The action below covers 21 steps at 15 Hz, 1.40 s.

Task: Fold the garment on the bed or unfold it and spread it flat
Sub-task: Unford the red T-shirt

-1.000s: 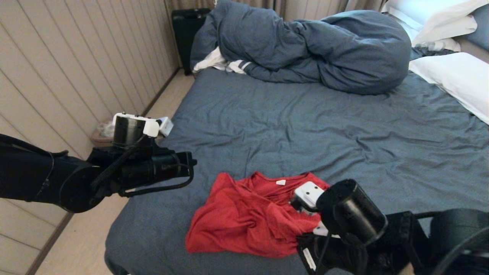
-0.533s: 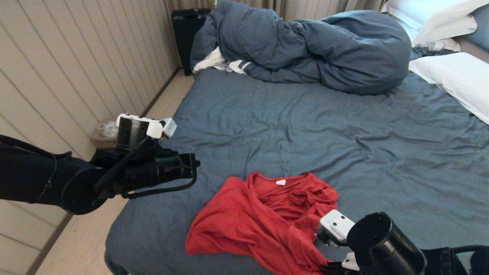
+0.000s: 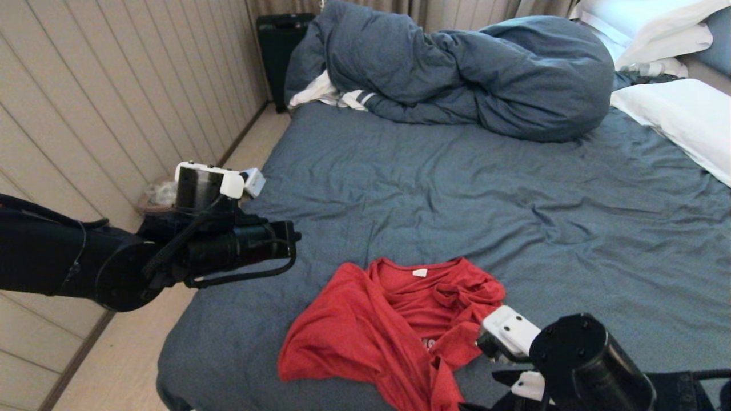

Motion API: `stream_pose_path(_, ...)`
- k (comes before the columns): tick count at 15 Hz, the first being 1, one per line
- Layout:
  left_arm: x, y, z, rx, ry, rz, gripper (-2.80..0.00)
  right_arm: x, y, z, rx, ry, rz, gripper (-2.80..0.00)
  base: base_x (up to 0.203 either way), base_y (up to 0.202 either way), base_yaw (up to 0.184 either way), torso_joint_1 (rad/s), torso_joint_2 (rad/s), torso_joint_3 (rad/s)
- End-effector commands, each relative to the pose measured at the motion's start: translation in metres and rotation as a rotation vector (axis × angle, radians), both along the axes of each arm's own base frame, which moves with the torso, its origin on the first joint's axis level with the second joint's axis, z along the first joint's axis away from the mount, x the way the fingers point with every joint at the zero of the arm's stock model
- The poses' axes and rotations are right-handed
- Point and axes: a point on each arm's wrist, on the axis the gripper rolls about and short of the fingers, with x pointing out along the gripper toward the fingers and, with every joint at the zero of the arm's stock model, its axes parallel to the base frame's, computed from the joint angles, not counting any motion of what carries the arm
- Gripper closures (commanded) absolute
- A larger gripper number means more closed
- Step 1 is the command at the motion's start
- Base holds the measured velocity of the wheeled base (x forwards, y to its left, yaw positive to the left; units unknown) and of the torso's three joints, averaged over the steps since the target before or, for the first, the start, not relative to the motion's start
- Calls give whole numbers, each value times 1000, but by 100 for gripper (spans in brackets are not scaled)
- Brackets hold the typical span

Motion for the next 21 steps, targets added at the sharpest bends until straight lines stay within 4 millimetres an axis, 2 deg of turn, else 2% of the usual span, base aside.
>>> stream_pose_path(1,10,-5,8,-16,-27,0,0,18,1,15,47,-43,-56,-280,0,0,0,0,0,0)
stream_pose_path(2,18,-9,13,-19,-31,0,0,33,2,25,72,-69,-97,-280,0,0,0,0,0,0)
stream_pose_path(3,27,-14,15,-16,-24,-1,0,51,2,29,83,-84,-143,0,0,0,0,0,0,0)
stream_pose_path(5,45,-29,8,-4,9,-15,0,78,2,36,102,-106,-200,0,0,0,0,0,0,0)
stream_pose_path(7,56,-44,-3,8,33,-34,0,96,1,45,137,-124,-227,0,0,0,0,0,0,0)
stream_pose_path(12,62,-83,-47,65,78,-126,0,129,-16,56,191,-145,-296,0,0,0,0,0,0,0)
stream_pose_path(15,61,-101,-74,131,63,-188,0,139,-30,58,206,-146,-332,0,0,0,0,0,0,0)
stream_pose_path(16,63,-104,-77,137,50,-194,-280,141,-33,58,211,-147,-342,0,0,0,0,0,0,0)
stream_pose_path(21,63,-116,-100,187,31,-244,-280,145,-49,56,220,-133,-370,0,0,0,0,0,0,0)
